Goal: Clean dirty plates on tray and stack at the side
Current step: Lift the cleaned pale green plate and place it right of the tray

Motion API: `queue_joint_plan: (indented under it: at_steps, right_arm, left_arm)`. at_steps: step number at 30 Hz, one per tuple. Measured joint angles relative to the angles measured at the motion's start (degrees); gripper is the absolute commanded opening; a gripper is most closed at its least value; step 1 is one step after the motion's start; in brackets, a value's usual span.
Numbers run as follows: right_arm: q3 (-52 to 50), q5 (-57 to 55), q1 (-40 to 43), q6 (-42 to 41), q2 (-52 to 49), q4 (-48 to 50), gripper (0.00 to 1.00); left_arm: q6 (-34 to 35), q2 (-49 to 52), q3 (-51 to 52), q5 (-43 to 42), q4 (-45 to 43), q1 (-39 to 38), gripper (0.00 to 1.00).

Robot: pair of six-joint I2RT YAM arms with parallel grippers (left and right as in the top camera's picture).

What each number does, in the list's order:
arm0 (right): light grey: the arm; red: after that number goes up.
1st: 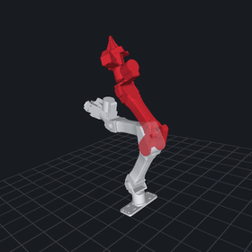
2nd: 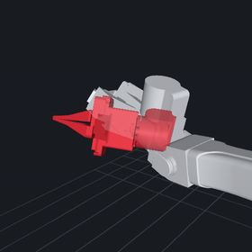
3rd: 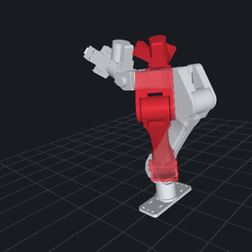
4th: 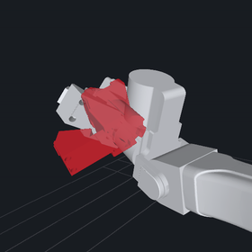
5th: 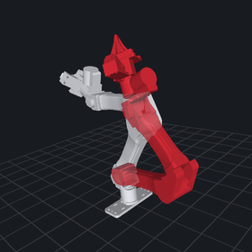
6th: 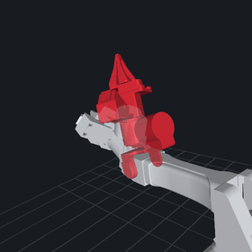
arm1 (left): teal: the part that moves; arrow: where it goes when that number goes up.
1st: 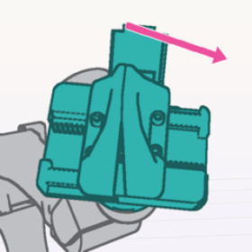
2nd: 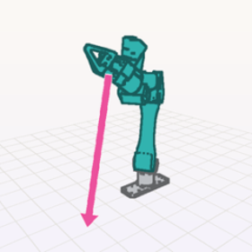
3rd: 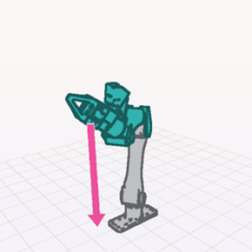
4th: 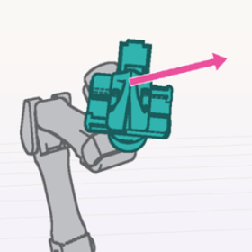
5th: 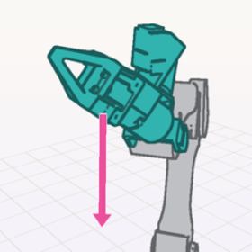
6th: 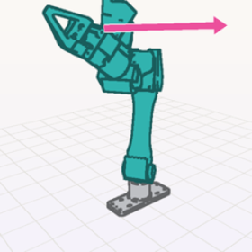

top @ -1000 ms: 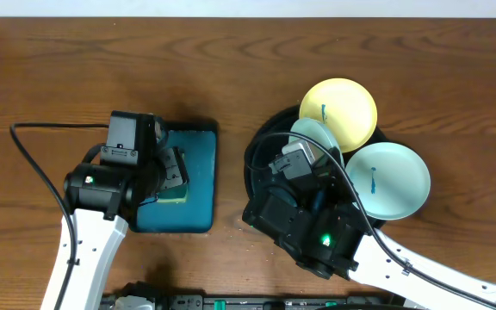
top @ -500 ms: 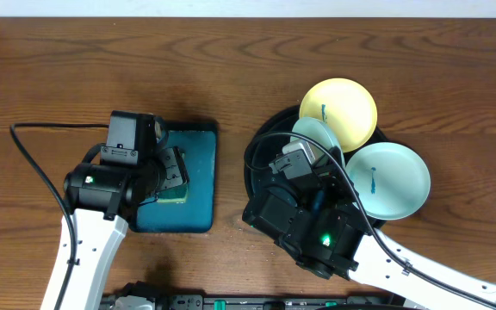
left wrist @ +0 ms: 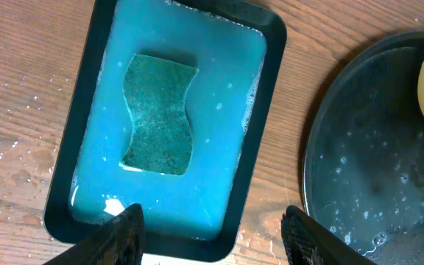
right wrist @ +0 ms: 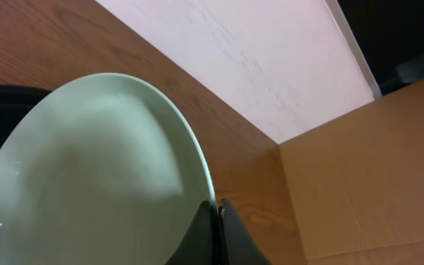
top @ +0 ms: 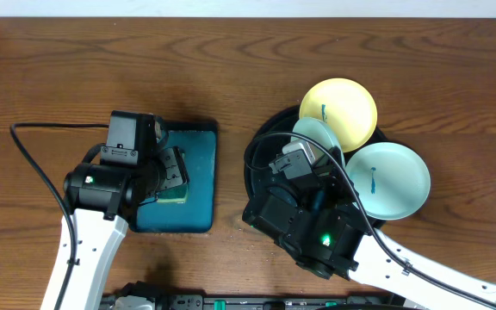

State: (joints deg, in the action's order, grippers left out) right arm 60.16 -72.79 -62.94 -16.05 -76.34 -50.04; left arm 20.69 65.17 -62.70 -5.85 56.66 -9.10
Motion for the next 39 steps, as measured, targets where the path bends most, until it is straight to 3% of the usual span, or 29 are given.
queue_joint_plan:
  at_steps: [6, 10, 15, 27, 32, 39]
  right_arm:
    - [0.0, 1.53, 1.18, -1.55, 0.02, 0.02, 0.01]
    - [0.09, 9.92, 8.41, -5.55, 0.07, 0.15, 0.01]
    - [0.59, 26.18, 25.05, -8.11, 1.16, 1.4, 0.01]
    - [1.97, 68.37, 75.67, -6.67, 3.5, 8.94, 0.01]
    - [2.05, 75.03, 91.58, -6.99, -1.4, 11.87, 0.01]
    - [2.1, 76.98, 103.67, -8.61, -13.84, 14.56, 0.01]
  left_arm:
    - [0.0, 0.0, 0.0, 0.0, 0.0, 0.0, 0.61]
    - [0.0, 0.0, 0.0, 0.0, 0.02, 0.0, 0.6]
    - [0.0, 0.0, 0.0, 0.0, 0.02, 0.0, 0.61]
    - [0.0, 0.0, 0.0, 0.0, 0.07, 0.0, 0.61]
    - [0.02, 0.0, 0.0, 0.0, 0.09, 0.0, 0.61]
    - [0.0, 0.0, 0.0, 0.0, 0.11, 0.0, 0.61]
